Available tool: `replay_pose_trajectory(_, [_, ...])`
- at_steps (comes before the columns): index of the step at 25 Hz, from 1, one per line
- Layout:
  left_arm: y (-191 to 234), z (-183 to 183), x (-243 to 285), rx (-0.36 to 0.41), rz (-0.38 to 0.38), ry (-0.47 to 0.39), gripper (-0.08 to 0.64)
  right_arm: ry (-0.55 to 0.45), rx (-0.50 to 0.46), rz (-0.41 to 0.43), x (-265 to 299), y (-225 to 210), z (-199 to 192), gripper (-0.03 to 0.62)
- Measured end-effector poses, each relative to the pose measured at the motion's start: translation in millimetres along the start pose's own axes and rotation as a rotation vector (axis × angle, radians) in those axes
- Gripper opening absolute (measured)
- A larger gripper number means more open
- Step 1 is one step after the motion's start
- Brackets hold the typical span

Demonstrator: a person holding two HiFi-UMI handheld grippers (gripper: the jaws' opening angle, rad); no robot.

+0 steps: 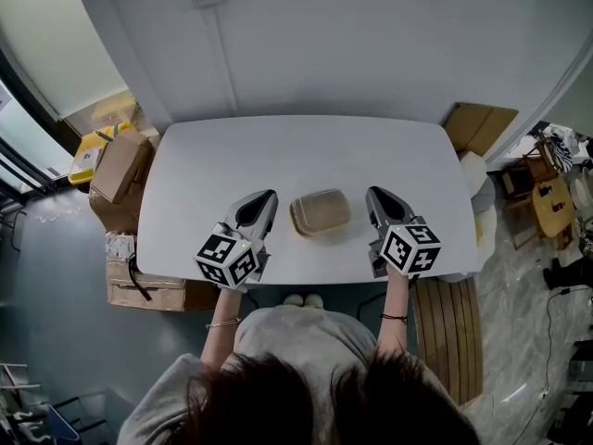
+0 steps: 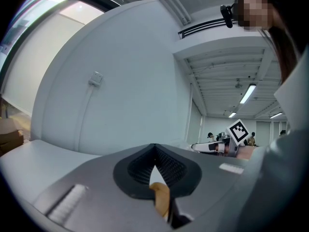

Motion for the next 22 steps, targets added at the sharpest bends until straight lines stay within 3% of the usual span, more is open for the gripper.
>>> replay_pose_trajectory(22, [-1.8, -0.5, 2.4, -0.001, 0.003, -0.002, -0.011, -0.013, -0.002, 0.015, -3.1, -2.4, 0.2, 0.029])
Point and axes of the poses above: the fingertips, and each gripper's own axes: x forward along the fingers, y to its left, z out of its top, the point moved 1 cm from there along -x, backward along the fingers, and after that the axes turned 3 degrees about z, right-handed, at the moved point
